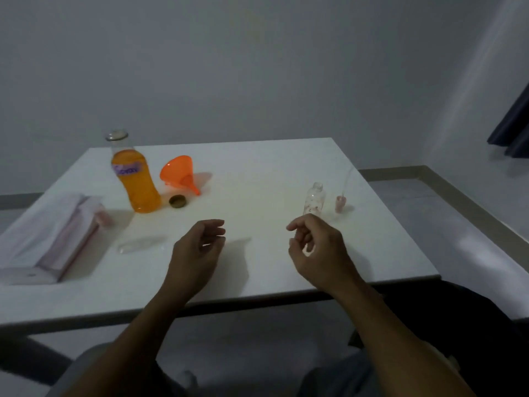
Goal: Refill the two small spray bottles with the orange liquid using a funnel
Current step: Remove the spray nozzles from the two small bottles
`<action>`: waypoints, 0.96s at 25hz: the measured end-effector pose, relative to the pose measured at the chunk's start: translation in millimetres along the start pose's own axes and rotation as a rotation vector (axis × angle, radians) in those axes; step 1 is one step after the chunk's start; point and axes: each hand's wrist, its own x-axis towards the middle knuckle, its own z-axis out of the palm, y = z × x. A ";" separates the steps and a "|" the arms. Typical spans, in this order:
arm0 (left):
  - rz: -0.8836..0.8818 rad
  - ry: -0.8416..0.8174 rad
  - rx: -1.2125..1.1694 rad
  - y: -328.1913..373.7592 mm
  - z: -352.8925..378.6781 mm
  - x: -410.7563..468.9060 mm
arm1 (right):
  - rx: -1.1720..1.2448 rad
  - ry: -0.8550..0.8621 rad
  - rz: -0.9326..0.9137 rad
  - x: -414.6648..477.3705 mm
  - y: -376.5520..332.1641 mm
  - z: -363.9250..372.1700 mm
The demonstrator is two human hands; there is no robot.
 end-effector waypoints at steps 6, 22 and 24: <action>-0.199 0.437 -0.049 -20.7 -58.7 -20.4 | -0.167 -0.473 -0.056 -6.1 -19.6 71.7; -0.279 0.350 0.036 -61.6 -73.0 17.4 | -0.339 -0.493 -0.042 17.4 -28.8 101.0; -0.146 0.250 0.132 -55.9 -64.6 23.0 | -0.193 -0.425 0.003 30.4 -27.6 99.3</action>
